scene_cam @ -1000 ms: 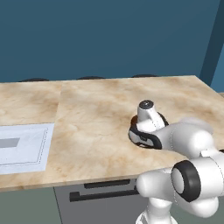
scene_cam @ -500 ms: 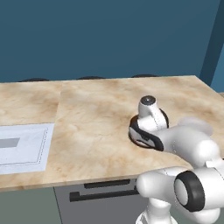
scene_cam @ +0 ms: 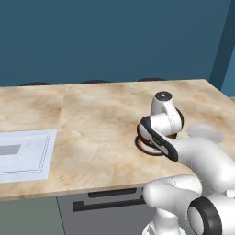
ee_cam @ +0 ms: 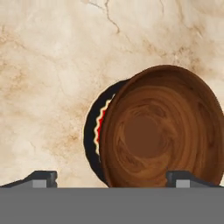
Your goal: Move the bowls from the cabinet to the plates on the dining table.
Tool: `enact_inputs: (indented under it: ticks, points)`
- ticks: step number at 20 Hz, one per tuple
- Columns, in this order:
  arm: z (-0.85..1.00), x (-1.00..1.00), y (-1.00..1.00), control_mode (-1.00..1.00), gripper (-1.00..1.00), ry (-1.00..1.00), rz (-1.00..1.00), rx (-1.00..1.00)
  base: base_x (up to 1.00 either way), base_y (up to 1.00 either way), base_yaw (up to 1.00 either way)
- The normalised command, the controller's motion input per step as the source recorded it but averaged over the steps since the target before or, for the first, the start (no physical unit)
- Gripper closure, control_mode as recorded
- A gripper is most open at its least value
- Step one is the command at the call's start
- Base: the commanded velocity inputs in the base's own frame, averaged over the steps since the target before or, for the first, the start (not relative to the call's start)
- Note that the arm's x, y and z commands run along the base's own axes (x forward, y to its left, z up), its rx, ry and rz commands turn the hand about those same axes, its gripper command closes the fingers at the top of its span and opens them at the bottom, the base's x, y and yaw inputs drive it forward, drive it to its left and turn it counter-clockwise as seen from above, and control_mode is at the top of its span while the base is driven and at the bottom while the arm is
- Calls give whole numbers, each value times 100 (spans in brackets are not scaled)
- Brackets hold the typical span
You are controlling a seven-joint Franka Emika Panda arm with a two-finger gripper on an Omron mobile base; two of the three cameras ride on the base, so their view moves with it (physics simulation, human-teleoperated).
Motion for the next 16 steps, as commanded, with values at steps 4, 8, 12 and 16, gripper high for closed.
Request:
enact_inputs:
  ticks: [4, 8, 12, 16]
  points:
    - [21, -35, 0, -100, -100, -3, 0, 0, 0, 0, 0]
    - [22, -39, 0, -100, -100, -5, 0, 0, 0, 0, 0]
    - [25, -45, 0, -100, -100, -4, 0, 0, 0, 0, 0]
    - [32, -51, -1, -100, -100, -4, 0, 0, 0, 0, 0]
